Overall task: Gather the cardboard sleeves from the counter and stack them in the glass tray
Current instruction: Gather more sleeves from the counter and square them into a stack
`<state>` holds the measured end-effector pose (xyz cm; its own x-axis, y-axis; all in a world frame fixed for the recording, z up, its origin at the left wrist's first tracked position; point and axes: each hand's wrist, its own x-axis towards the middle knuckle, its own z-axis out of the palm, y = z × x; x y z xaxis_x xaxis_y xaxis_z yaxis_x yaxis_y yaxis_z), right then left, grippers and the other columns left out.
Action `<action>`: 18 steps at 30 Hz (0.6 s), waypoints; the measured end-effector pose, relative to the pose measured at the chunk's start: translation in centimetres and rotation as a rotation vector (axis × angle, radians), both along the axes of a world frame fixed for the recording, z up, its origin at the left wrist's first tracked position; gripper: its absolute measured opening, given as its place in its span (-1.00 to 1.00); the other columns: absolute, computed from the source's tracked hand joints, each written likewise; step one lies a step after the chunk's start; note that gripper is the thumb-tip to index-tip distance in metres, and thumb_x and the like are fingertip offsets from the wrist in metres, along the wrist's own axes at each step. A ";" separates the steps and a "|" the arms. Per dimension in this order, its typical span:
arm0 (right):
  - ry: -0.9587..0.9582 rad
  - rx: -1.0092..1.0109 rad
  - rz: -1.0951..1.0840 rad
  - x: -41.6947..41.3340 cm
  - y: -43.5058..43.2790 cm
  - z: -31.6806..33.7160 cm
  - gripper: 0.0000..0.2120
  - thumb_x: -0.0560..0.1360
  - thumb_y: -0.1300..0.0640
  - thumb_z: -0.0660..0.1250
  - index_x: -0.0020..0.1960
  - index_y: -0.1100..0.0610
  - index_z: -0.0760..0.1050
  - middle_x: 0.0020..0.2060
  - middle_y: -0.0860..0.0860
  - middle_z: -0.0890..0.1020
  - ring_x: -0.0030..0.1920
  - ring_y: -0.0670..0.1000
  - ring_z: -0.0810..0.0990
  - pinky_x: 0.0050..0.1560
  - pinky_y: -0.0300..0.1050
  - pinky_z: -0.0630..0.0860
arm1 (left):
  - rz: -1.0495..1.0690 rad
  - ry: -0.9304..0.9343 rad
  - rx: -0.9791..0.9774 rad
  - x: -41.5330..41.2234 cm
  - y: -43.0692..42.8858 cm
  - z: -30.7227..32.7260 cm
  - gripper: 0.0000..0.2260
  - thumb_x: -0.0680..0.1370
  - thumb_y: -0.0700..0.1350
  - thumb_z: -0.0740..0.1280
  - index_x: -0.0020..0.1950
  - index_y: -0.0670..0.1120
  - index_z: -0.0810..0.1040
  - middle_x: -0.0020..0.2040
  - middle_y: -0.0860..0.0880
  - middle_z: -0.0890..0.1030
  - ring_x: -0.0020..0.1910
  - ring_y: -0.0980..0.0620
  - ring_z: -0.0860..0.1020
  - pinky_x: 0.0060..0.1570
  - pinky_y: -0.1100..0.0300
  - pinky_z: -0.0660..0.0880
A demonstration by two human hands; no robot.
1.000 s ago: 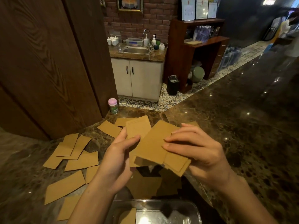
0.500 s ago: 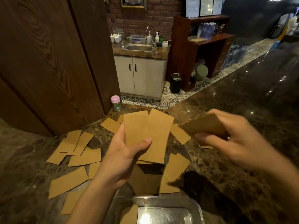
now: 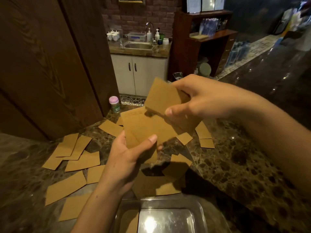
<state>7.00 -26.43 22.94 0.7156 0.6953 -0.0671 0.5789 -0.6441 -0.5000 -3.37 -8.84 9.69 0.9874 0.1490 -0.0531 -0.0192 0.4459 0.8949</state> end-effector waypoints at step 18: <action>0.737 0.959 -0.249 -2.8 0.9 -11.1 -0.69 0.61 0.18 0.33 0.35 0.09 0.51 0.12 0.06 0.75 0.12 0.07 0.74 0.09 -0.01 0.69 | 0.094 0.089 -0.091 1.4 1.6 1.0 -0.72 0.63 -0.21 0.30 0.34 -0.11 0.55 0.17 -0.20 0.71 0.13 -0.15 0.70 0.09 -0.10 0.66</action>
<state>4.15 -25.57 11.84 0.8428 0.5361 -0.0482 -0.1266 0.1103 -0.9858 -1.93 -7.28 10.68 0.9600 0.2316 -0.1576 0.0131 0.5249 0.8511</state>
